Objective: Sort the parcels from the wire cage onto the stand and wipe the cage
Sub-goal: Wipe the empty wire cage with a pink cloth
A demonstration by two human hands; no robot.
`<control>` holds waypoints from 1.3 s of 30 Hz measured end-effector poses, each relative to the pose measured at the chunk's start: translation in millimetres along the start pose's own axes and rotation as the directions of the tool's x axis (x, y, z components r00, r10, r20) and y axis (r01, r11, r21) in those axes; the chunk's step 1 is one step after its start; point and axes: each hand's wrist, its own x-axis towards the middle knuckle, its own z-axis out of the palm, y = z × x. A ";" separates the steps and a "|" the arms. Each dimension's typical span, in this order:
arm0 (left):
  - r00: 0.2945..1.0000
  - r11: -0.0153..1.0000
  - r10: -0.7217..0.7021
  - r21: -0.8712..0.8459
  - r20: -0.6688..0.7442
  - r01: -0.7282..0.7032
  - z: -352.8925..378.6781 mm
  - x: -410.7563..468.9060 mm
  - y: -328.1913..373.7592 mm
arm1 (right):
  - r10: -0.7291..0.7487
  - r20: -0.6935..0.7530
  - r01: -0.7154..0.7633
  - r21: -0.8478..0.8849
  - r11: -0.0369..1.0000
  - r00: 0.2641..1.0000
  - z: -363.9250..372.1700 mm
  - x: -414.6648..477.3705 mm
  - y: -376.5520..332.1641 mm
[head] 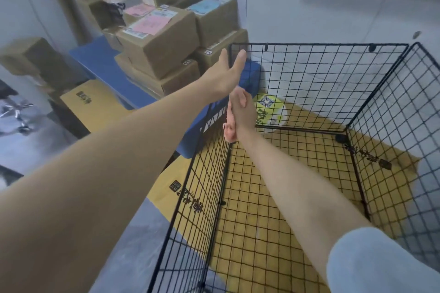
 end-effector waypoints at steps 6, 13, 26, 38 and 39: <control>1.000 1.000 0.006 0.012 0.007 -0.006 -0.1 4.1 -4.7 | 0.232 0.016 -0.220 -0.258 0.941 0.973 -0.6 -41.3 91.2; 1.000 0.996 0.015 0.089 -0.022 -0.013 0.7 9.3 -9.5 | 0.119 -0.070 -0.120 -0.009 0.993 0.990 -18.1 -44.2 31.5; 0.996 0.991 -0.083 -0.101 0.039 0.087 4.6 -65.6 -6.0 | -0.102 0.065 0.080 0.278 0.957 0.993 -36.1 -134.6 -75.5; 0.995 0.973 -0.096 -0.212 -0.014 0.091 11.2 -88.0 -15.2 | -0.065 0.020 0.066 -0.031 0.997 0.998 -22.4 -160.9 -27.9; 0.996 0.976 -0.092 -0.201 -0.010 0.088 11.2 -86.0 -15.6 | -0.033 0.012 0.033 -0.060 0.998 0.999 -20.2 -160.1 -16.1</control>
